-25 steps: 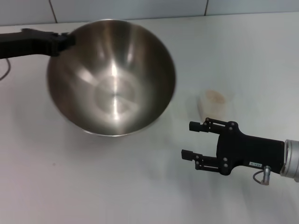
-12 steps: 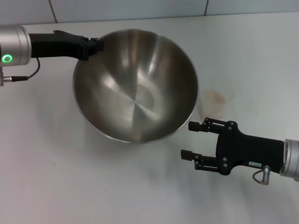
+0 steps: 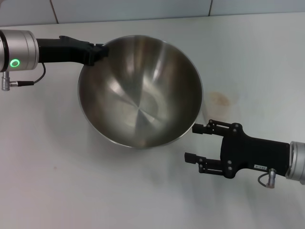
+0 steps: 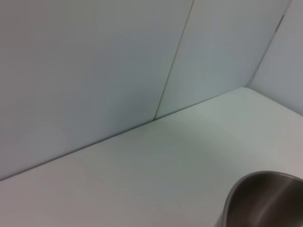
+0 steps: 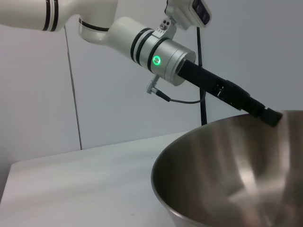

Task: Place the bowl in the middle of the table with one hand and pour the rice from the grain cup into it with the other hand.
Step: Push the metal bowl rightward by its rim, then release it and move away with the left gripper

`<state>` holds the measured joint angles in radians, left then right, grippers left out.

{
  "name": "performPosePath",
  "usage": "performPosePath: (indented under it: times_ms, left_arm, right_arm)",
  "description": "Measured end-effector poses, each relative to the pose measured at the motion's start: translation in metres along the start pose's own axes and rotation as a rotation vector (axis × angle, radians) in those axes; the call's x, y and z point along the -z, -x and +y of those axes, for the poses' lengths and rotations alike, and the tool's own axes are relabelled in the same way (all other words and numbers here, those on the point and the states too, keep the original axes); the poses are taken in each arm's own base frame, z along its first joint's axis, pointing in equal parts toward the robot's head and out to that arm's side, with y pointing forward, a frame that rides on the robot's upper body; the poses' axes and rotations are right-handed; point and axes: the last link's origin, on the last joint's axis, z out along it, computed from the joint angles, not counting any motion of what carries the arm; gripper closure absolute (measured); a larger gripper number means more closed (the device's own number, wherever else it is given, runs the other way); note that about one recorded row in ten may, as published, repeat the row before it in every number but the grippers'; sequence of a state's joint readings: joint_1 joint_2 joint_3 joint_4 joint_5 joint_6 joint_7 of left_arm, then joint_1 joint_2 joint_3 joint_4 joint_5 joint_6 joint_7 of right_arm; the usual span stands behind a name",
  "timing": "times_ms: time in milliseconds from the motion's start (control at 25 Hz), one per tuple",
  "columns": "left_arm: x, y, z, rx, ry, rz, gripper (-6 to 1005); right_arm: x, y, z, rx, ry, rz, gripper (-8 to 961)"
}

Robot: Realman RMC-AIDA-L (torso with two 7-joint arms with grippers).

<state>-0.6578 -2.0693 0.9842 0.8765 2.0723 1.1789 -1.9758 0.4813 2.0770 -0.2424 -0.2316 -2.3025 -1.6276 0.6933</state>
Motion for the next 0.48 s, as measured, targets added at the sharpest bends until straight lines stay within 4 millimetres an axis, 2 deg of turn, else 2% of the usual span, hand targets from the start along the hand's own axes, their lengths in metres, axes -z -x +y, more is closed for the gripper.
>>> performPosePath:
  times_ms: [480]
  left_arm:
    - [-0.0050,0.0049,-0.0043,0.017,-0.019,-0.014,940]
  right_arm:
    - [0.0002,0.0007,-0.0017,0.006,0.000,0.004,232]
